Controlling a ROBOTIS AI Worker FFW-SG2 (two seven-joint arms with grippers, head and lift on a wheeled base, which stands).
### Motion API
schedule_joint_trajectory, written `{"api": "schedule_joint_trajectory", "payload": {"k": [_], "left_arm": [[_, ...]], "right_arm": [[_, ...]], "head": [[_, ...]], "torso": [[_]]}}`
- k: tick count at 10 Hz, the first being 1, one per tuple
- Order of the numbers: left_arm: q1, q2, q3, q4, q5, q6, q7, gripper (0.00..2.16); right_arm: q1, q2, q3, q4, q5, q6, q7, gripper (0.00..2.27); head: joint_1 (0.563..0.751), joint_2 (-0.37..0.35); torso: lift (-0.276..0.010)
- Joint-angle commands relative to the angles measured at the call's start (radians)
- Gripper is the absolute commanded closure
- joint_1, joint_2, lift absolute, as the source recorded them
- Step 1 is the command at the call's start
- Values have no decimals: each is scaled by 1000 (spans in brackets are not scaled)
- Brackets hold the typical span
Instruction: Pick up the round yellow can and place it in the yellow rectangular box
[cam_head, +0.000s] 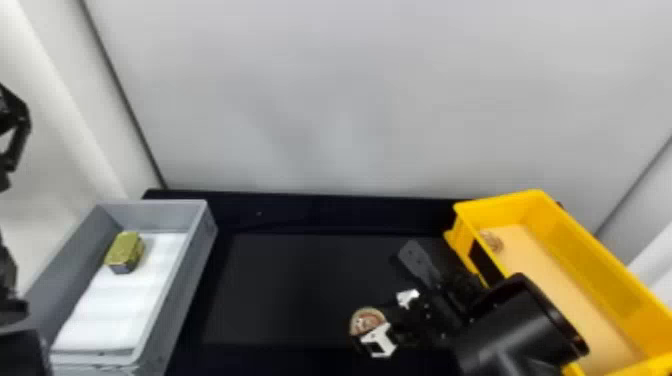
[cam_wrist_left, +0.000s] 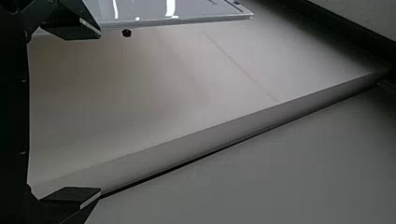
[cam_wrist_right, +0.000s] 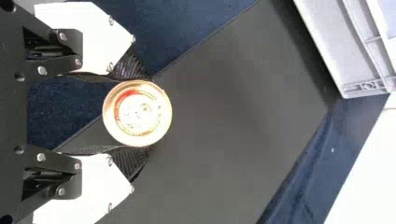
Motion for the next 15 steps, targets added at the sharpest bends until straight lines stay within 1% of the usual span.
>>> {"api": "schedule_joint_trajectory", "payload": {"k": [1, 4, 8, 11, 12, 15], "left_arm": [[0, -3, 4, 2, 3, 1, 0, 98], [-2, -3, 2, 5, 3, 1, -1, 98], [-2, -3, 2, 5, 3, 5, -1, 98], [-2, -3, 2, 5, 3, 6, -1, 98], [-2, -3, 4, 5, 3, 6, -3, 96], [-2, -3, 7, 3, 3, 8, -4, 98]], "right_arm": [[-1, -3, -3, -80, -16, 33, -10, 650], [-4, -3, -53, -220, -11, 67, -14, 651], [-19, -9, -145, -388, 36, 122, -14, 651], [-18, -23, -195, -485, 133, 166, 4, 668], [-13, -29, -227, -499, 188, 162, 20, 678], [1, -69, -346, -556, 274, 162, 21, 678]], "head": [[694, 14], [694, 14], [694, 14], [694, 14], [694, 14], [694, 14]], "torso": [[-60], [-60], [-60], [-60], [-60], [-60]]}}
